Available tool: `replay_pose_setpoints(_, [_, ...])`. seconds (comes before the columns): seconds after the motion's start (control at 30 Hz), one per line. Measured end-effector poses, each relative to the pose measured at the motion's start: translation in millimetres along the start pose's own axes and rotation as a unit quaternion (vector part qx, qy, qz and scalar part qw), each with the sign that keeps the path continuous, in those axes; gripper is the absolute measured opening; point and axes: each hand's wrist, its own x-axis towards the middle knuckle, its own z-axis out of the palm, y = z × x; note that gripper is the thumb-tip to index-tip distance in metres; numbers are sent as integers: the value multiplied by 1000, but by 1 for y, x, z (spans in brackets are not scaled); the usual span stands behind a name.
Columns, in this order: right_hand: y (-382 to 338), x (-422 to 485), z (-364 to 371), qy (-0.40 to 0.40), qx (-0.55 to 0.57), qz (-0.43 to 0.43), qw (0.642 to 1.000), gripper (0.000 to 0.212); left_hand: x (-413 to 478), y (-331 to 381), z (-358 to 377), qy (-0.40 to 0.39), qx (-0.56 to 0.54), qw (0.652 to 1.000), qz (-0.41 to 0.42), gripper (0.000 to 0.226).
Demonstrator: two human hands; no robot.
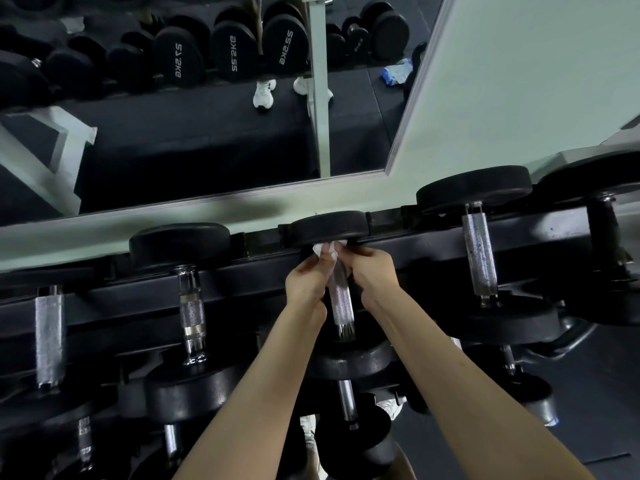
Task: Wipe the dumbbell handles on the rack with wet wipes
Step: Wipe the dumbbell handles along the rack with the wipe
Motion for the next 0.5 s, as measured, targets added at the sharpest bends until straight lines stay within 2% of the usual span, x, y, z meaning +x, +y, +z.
replay_pose_setpoints(0.13, [12,-13,-11,-28,-32,-38,998,10,-11,-6,-10,-45,46,997,32,11])
replay_pose_setpoints(0.2, [15,-18,-15,-41,-34,-44,998,15,-13,-8,-15,-59,78,994,48,12])
replay_pose_setpoints(0.37, [1,-3,-6,-6,-33,-38,999,12,-6,7,-5,-23,73,997,29,15])
replay_pose_setpoints(0.43, [0,-1,-4,-6,-29,-45,999,5,-3,6,-3,-25,65,997,34,15])
replay_pose_setpoints(0.5, [6,-10,-9,-22,-33,-50,998,10,-6,-3,-9,-42,76,995,48,15])
